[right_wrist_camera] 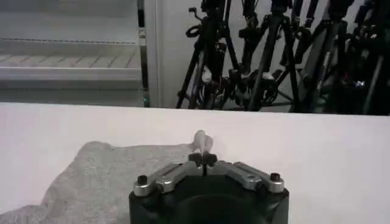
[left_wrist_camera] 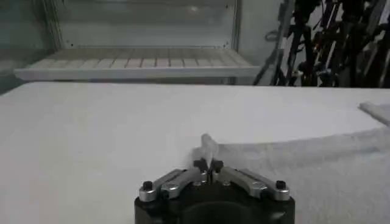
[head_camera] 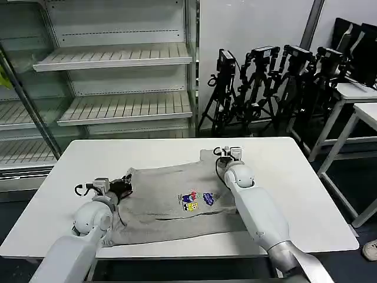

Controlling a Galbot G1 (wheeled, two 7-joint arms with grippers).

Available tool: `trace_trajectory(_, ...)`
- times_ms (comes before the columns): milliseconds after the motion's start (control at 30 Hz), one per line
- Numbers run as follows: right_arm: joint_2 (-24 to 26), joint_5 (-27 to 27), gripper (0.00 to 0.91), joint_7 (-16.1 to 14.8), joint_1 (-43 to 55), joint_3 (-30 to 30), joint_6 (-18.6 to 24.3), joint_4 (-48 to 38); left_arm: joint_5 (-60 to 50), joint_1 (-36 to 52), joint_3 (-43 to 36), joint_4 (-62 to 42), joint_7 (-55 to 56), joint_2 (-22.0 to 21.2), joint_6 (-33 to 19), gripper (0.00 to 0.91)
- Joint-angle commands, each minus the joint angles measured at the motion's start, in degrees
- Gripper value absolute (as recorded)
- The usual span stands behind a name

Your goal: Fold and organize the clothes.

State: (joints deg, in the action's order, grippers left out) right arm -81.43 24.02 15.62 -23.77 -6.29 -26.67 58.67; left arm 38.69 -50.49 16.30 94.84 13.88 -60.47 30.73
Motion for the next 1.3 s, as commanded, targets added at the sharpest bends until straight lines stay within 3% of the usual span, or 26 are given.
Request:
trace_trajectory(33,0.3,0.2,0.0,0.1,0.0,-0.2,4.1,5.2,0.4,0.1,0.5,2.9,0.1,0.5,-0.4,0.04)
trace_trajectory(433,6.1,1.1,0.0,0.7,-6.9,-0.5,4.0,21.7,0.1,-5.6,3.4,11.0,-1.7,4.1,-0.5,0.04)
trace_trajectory(933,15.6,-1.6,0.0,0.4,-28.1,-6.0,4.1,47.2,-5.7,-22.1,9.2,24.2,-4.0,6.6,-2.0,0.04)
trace_trajectory(1300,18.8,-4.7,0.0,-0.1,-43.3,-9.1,5.7,56.5,-12.8,-30.8,10.7,28.3,-5.4,6.3,-3.6,0.04)
